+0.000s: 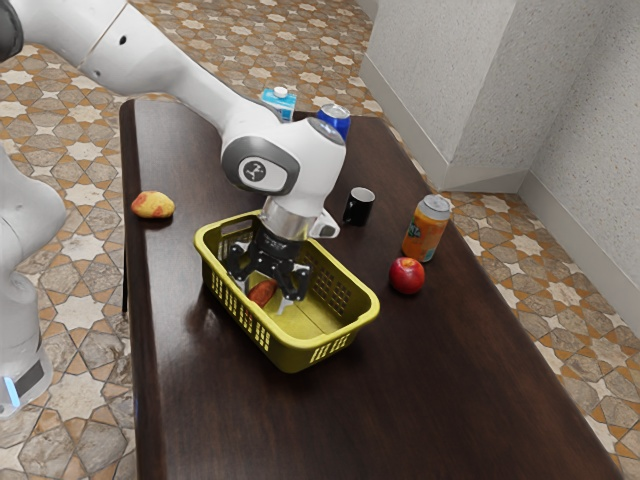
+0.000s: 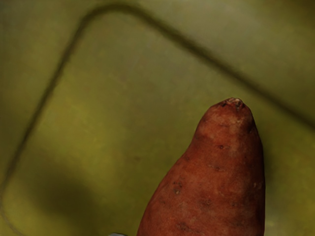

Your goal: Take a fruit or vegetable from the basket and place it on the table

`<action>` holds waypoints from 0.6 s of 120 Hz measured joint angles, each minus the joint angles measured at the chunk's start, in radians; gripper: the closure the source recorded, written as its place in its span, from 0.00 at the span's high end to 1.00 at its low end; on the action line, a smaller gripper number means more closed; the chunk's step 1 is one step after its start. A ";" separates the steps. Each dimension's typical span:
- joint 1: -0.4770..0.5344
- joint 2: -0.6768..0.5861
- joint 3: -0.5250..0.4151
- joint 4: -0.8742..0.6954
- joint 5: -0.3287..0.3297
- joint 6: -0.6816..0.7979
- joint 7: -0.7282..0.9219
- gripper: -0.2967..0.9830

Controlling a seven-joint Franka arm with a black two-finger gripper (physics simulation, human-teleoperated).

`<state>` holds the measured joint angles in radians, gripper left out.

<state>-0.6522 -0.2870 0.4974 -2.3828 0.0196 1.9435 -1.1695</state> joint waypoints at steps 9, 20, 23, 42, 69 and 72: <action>0.000 0.000 0.000 0.000 0.004 -0.006 -0.004 0.34; 0.000 -0.001 0.000 0.001 0.008 -0.013 -0.010 0.32; 0.000 -0.001 0.000 0.002 0.008 -0.014 -0.011 0.31; 0.001 -0.003 0.000 0.007 0.011 -0.022 -0.019 0.30; 0.001 -0.004 0.000 0.009 0.007 -0.019 -0.024 0.30; 0.001 -0.004 -0.001 0.009 0.006 -0.018 -0.024 0.29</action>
<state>-0.6510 -0.2913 0.4969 -2.3735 0.0256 1.9255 -1.1936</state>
